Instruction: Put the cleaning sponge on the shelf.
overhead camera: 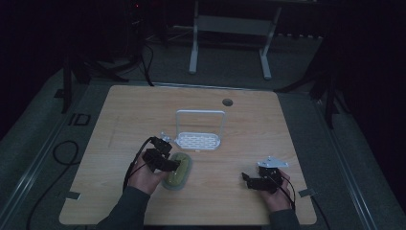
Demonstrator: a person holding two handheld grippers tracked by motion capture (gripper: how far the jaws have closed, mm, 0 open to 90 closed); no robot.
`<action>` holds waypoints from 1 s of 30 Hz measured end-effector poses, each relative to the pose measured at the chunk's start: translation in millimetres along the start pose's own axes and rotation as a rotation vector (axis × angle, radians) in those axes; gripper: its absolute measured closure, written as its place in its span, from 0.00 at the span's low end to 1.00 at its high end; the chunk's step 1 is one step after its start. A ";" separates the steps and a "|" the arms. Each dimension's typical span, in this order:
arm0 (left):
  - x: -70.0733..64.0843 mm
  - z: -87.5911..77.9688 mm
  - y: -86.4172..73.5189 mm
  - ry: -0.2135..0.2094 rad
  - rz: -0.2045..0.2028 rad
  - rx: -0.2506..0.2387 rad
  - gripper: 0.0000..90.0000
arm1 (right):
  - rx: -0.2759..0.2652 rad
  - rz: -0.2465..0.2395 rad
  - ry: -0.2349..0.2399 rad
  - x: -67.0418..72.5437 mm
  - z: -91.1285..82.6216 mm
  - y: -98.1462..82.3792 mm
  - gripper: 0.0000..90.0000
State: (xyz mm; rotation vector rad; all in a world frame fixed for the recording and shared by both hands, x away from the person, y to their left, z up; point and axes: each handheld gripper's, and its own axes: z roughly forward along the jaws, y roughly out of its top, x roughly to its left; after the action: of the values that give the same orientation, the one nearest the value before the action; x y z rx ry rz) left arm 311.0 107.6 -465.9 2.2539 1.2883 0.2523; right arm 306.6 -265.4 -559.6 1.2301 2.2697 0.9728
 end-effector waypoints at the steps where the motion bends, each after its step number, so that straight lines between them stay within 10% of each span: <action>1: -0.6 2.4 1.5 -0.002 -0.006 0.013 0.54 | 0.000 -0.001 0.000 -0.1 0.0 0.0 0.20; 30: -10.0 26.5 16.4 0.001 -0.027 0.162 0.60 | -0.001 -0.004 0.000 -0.3 0.1 0.0 0.20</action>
State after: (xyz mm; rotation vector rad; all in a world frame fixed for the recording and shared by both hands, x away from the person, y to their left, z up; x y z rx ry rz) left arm 328.7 83.2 -478.6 2.3686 1.3831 0.1434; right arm 306.8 -265.6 -559.6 1.2250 2.2701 0.9721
